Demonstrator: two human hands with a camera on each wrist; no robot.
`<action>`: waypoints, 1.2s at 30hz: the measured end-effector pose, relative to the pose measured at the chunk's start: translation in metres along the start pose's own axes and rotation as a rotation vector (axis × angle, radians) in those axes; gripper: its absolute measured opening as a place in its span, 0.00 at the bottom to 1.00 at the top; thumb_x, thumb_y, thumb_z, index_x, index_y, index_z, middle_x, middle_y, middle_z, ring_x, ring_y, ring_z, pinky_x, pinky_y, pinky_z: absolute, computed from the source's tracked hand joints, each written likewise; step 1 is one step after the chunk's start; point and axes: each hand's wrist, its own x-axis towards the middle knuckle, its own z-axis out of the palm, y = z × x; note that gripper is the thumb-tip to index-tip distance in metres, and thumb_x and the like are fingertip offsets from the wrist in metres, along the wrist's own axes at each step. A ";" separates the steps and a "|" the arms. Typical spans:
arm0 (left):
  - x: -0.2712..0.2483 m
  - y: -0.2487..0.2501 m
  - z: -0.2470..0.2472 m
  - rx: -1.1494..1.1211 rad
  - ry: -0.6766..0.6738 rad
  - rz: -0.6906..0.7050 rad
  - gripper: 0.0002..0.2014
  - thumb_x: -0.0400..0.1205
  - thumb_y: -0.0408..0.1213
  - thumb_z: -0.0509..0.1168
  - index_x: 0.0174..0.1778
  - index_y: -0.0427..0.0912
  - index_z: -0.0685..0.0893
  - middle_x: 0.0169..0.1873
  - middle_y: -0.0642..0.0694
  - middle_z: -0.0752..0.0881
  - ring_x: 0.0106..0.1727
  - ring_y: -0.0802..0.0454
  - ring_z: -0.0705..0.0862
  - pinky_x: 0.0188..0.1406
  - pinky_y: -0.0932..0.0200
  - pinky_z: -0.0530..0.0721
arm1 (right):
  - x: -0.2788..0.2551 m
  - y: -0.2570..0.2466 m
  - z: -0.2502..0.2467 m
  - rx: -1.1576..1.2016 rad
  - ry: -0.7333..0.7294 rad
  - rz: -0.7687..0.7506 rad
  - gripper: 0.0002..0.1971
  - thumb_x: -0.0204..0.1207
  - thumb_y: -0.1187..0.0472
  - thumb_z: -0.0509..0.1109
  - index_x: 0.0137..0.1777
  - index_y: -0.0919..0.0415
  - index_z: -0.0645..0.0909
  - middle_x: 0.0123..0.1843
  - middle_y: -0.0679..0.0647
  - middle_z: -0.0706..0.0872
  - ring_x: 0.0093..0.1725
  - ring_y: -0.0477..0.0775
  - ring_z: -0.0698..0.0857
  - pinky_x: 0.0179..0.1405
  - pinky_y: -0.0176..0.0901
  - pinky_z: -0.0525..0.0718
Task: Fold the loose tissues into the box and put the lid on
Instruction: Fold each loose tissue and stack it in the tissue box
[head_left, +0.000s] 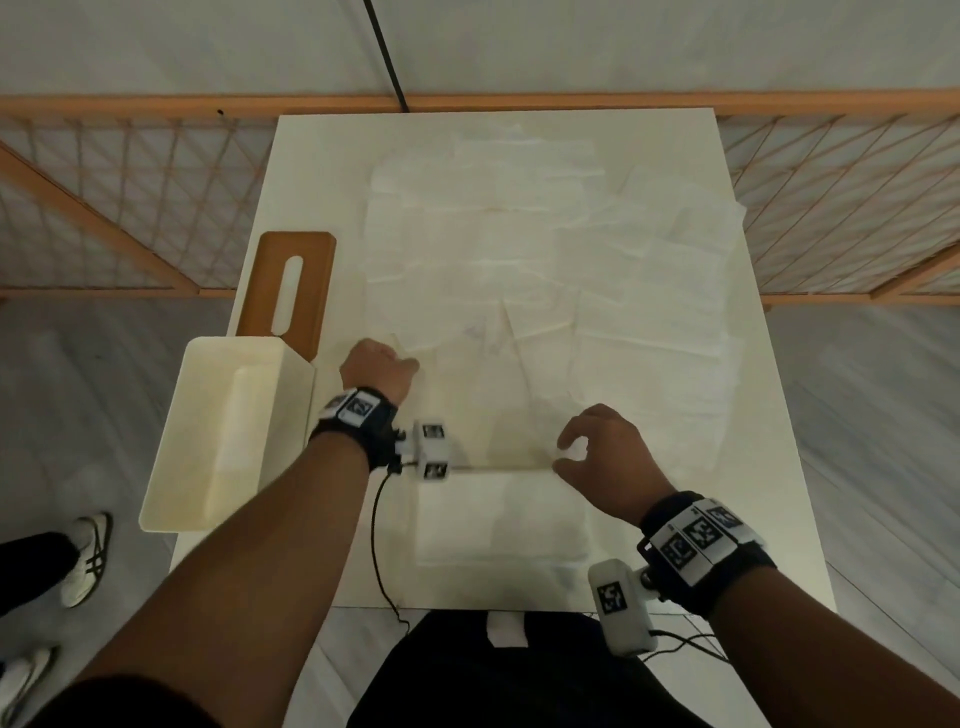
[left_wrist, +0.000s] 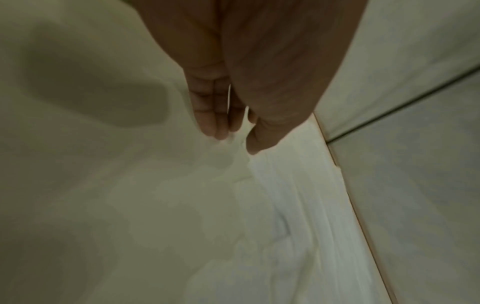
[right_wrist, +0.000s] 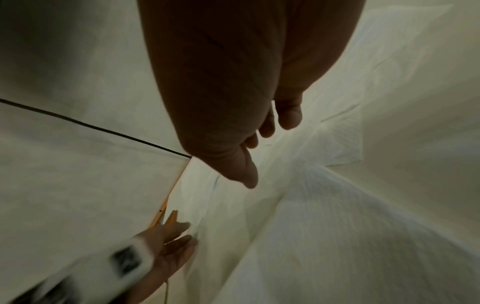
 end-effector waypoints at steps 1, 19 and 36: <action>0.012 0.009 0.001 -0.002 0.009 -0.029 0.23 0.76 0.44 0.75 0.63 0.36 0.81 0.62 0.40 0.85 0.62 0.40 0.83 0.56 0.57 0.77 | 0.001 -0.001 -0.002 0.001 0.002 -0.002 0.07 0.70 0.60 0.80 0.44 0.51 0.85 0.50 0.45 0.79 0.41 0.38 0.78 0.39 0.21 0.70; 0.031 0.082 -0.048 -0.589 -0.044 -0.116 0.17 0.75 0.38 0.80 0.44 0.40 0.76 0.35 0.44 0.84 0.34 0.52 0.85 0.34 0.60 0.86 | 0.030 -0.022 -0.034 0.118 0.074 0.025 0.06 0.73 0.58 0.78 0.42 0.50 0.83 0.41 0.37 0.81 0.38 0.34 0.79 0.39 0.18 0.71; -0.053 0.064 -0.094 -0.611 -0.368 0.169 0.21 0.79 0.18 0.60 0.55 0.45 0.90 0.62 0.42 0.86 0.61 0.41 0.85 0.58 0.46 0.88 | 0.039 -0.052 -0.029 0.517 -0.009 0.125 0.08 0.77 0.51 0.74 0.42 0.54 0.87 0.41 0.49 0.90 0.41 0.45 0.87 0.42 0.46 0.87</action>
